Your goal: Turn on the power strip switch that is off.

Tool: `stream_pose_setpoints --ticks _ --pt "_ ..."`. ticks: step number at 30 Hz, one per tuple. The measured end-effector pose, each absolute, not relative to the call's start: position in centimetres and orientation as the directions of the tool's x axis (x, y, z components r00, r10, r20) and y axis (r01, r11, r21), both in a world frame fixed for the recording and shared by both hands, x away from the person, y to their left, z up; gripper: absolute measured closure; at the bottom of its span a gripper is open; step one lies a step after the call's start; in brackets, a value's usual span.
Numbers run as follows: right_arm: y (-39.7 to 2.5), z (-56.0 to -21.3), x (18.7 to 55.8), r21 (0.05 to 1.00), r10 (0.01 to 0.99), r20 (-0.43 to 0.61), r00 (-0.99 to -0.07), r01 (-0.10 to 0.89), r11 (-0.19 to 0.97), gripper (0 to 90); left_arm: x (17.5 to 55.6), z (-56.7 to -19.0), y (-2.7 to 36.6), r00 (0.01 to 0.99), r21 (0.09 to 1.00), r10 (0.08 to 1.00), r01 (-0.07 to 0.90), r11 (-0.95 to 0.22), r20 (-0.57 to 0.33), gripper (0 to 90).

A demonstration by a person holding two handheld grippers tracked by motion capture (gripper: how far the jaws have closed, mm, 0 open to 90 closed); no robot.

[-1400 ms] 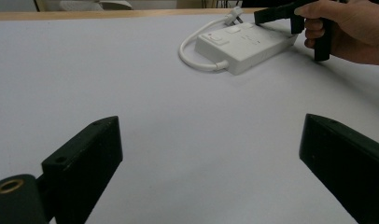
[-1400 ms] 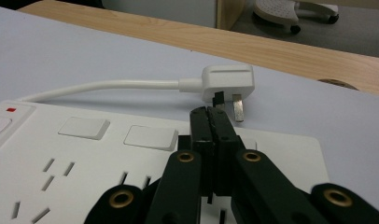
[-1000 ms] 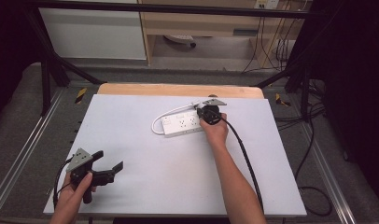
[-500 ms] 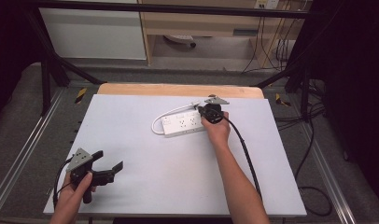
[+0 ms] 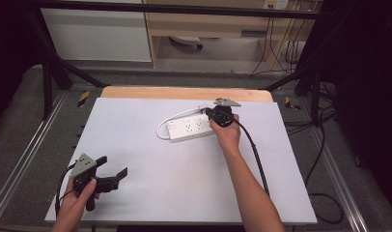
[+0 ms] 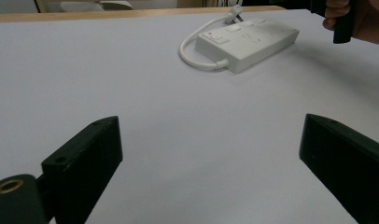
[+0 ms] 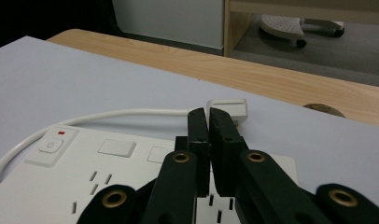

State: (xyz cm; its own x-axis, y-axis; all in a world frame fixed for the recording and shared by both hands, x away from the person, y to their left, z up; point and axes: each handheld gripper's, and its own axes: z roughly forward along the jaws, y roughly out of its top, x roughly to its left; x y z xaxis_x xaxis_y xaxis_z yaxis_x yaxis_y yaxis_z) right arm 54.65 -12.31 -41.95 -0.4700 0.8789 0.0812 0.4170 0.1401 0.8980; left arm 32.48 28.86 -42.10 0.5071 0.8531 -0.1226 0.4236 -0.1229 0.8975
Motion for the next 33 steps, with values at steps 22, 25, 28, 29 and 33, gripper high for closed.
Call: stream_pose_setpoints --ticks 22,25,28,29,33 --pt "-14.4 -40.3 53.8 0.905 0.881 0.102 -0.461 0.411 0.111 83.5 32.5 -42.2 28.7 0.509 0.895 0.853 0.425 -0.133 -0.115 6.0" --pt "-14.6 -40.2 53.7 0.906 0.882 0.104 -0.460 0.409 0.107 82.4 32.5 -42.2 28.8 0.508 0.894 0.854 0.427 -0.136 -0.113 6.0" --pt "-14.8 -40.0 53.6 0.908 0.882 0.110 -0.459 0.406 0.098 80.9 32.5 -42.2 28.8 0.507 0.894 0.854 0.429 -0.132 -0.117 6.0" --pt "-14.9 -39.9 53.5 0.909 0.882 0.110 -0.459 0.406 0.098 80.6 32.5 -42.2 28.8 0.506 0.894 0.855 0.428 -0.133 -0.115 6.0" --pt "-15.1 -39.7 53.4 0.911 0.882 0.112 -0.458 0.403 0.094 78.8 32.5 -42.2 28.8 0.507 0.893 0.854 0.429 -0.136 -0.114 6.0"
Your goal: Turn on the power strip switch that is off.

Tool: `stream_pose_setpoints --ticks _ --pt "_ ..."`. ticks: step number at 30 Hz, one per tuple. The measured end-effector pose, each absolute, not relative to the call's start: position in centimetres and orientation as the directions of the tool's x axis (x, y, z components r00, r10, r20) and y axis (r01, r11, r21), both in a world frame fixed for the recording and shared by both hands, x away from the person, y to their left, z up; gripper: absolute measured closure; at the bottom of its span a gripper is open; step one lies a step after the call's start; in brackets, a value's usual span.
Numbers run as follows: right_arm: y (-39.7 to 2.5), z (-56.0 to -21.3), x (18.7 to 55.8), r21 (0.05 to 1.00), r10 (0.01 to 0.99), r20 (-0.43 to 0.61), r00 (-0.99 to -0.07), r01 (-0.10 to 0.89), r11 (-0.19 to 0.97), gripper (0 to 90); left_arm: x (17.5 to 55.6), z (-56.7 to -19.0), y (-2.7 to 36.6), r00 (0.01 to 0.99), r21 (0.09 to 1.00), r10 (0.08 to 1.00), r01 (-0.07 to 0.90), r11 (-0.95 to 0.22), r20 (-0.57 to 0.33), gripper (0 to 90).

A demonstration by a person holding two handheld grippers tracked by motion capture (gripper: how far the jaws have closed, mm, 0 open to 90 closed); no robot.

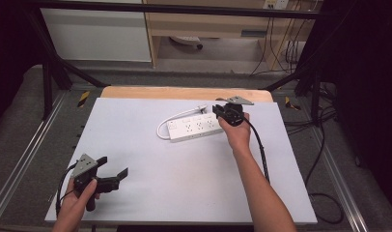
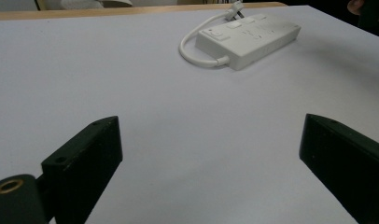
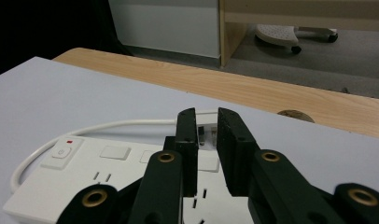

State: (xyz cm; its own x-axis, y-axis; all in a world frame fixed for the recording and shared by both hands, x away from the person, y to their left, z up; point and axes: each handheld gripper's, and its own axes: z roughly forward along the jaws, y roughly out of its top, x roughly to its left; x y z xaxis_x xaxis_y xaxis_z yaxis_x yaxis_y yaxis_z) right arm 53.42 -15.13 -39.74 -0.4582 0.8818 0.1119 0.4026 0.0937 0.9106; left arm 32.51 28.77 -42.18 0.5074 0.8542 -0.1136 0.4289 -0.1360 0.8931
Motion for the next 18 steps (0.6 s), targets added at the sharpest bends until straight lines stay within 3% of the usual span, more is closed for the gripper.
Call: stream_pose_setpoints --ticks 7,18 --pt "-15.5 -39.3 53.1 0.912 0.881 0.126 -0.457 0.402 0.078 72.1 32.5 -42.2 28.8 0.505 0.893 0.855 0.430 -0.132 -0.117 5.9" --pt "-16.3 -38.1 52.4 0.906 0.880 0.148 -0.451 0.418 0.061 46.2 32.5 -42.2 28.8 0.505 0.894 0.855 0.428 -0.133 -0.114 5.9"
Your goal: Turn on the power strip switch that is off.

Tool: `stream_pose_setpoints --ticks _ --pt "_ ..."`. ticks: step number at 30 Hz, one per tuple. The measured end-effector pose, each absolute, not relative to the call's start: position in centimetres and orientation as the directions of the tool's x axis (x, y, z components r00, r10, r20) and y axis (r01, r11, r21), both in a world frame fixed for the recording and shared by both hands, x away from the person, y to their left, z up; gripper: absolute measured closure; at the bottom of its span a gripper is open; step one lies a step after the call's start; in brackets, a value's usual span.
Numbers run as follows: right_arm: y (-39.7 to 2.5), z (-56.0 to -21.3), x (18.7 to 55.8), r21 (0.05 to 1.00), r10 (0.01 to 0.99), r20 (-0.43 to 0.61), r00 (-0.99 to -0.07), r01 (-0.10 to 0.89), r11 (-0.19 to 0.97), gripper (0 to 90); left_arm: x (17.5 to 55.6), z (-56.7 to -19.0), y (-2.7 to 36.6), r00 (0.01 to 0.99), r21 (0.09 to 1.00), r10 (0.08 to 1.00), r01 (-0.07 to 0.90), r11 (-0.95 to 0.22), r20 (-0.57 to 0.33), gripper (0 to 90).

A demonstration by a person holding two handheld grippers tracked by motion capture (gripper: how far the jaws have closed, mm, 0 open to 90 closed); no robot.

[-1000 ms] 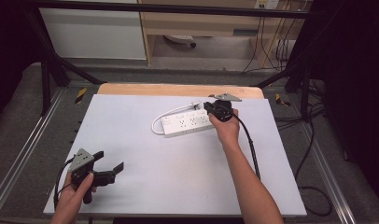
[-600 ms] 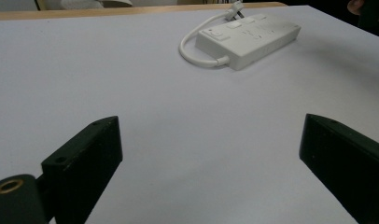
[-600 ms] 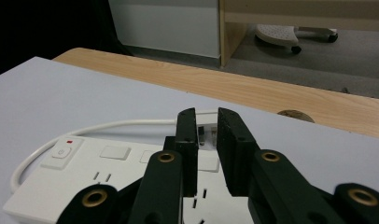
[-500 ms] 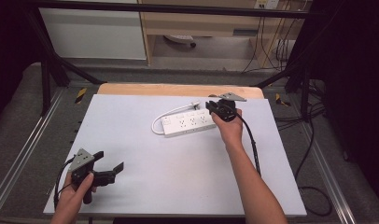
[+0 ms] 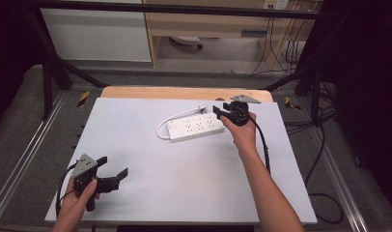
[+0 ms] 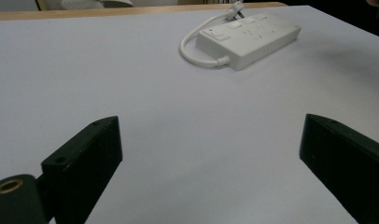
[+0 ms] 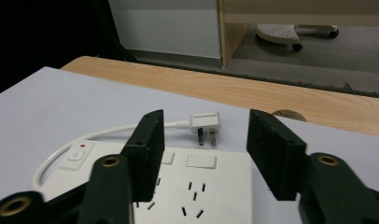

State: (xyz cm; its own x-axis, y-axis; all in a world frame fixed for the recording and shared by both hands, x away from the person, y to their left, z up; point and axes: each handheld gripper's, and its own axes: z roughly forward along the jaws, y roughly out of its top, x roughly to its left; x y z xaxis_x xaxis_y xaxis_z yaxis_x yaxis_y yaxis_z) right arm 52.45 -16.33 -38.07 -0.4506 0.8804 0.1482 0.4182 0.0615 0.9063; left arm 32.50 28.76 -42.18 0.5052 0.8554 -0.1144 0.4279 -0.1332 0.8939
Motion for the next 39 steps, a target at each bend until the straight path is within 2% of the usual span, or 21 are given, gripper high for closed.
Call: stream_pose_setpoints --ticks 8,13,16,27,39 --pt "-17.3 -37.1 51.8 0.897 0.872 0.185 -0.453 0.441 0.039 26.4 32.5 -42.2 28.8 0.502 0.893 0.857 0.430 -0.131 -0.116 5.8" --pt "-17.7 -36.6 51.0 0.899 0.872 0.166 -0.460 0.434 0.059 11.9 32.5 -42.2 28.8 0.501 0.893 0.858 0.431 -0.131 -0.116 5.8" --pt "-18.0 -36.3 50.5 0.901 0.875 0.151 -0.460 0.428 0.069 6.7 32.5 -42.2 28.8 0.499 0.892 0.859 0.432 -0.130 -0.116 5.8" --pt "-19.9 -34.7 47.3 0.923 0.865 0.144 -0.481 0.380 0.059 3.7 32.6 -42.2 28.9 0.495 0.892 0.861 0.434 -0.128 -0.117 5.8" --pt "-22.0 -34.4 43.9 0.939 0.867 0.113 -0.486 0.338 0.067 3.3 32.6 -42.3 29.0 0.489 0.891 0.864 0.436 -0.123 -0.121 5.8"
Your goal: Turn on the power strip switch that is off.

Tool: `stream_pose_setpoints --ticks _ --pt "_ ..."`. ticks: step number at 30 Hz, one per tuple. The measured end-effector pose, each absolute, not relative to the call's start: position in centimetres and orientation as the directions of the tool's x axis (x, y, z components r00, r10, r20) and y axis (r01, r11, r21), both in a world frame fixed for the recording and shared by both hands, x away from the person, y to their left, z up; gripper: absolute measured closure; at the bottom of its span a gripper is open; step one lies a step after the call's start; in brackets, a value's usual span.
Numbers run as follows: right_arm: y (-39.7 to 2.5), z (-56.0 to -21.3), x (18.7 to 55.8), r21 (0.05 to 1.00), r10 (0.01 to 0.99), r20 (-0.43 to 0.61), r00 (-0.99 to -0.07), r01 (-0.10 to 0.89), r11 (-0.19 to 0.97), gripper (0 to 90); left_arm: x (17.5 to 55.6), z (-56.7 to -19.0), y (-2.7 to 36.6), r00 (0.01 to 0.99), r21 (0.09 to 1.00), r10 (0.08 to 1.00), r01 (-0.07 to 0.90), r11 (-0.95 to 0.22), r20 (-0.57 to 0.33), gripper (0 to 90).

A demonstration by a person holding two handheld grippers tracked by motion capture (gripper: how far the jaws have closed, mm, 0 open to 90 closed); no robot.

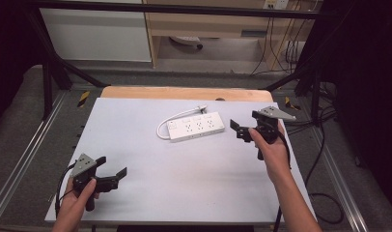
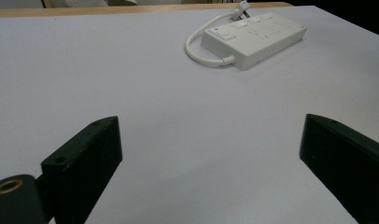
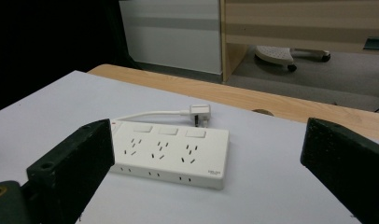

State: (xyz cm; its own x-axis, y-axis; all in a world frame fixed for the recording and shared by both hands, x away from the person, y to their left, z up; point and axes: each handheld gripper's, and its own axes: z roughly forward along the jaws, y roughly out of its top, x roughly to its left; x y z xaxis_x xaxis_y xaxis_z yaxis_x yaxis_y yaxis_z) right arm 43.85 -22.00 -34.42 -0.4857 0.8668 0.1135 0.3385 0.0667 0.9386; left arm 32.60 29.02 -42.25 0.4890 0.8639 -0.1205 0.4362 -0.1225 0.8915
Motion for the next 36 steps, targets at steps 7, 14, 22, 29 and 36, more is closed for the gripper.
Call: stream_pose_setpoints --ticks 7,14,22,29,36 --pt "-22.9 -35.3 42.1 0.947 0.868 0.091 -0.488 0.313 0.076 3.1 32.6 -42.2 29.1 0.486 0.892 0.865 0.437 -0.117 -0.124 5.8" --pt "-24.0 -36.3 40.7 0.950 0.874 0.089 -0.478 0.305 0.070 3.0 32.6 -42.2 29.1 0.485 0.891 0.866 0.438 -0.115 -0.126 5.8" --pt "-25.4 -37.9 39.3 0.947 0.885 0.100 -0.454 0.317 0.056 3.0 32.5 -42.2 29.2 0.483 0.893 0.866 0.437 -0.109 -0.131 5.8" --pt "-26.4 -40.0 38.2 0.942 0.896 0.114 -0.430 0.334 0.040 3.3 32.2 -42.0 29.0 0.490 0.893 0.862 0.436 -0.109 -0.134 5.9" --pt "-27.3 -42.1 37.3 0.926 0.904 0.115 -0.413 0.373 0.052 3.2 32.1 -41.9 29.0 0.494 0.897 0.859 0.429 -0.109 -0.132 5.9"
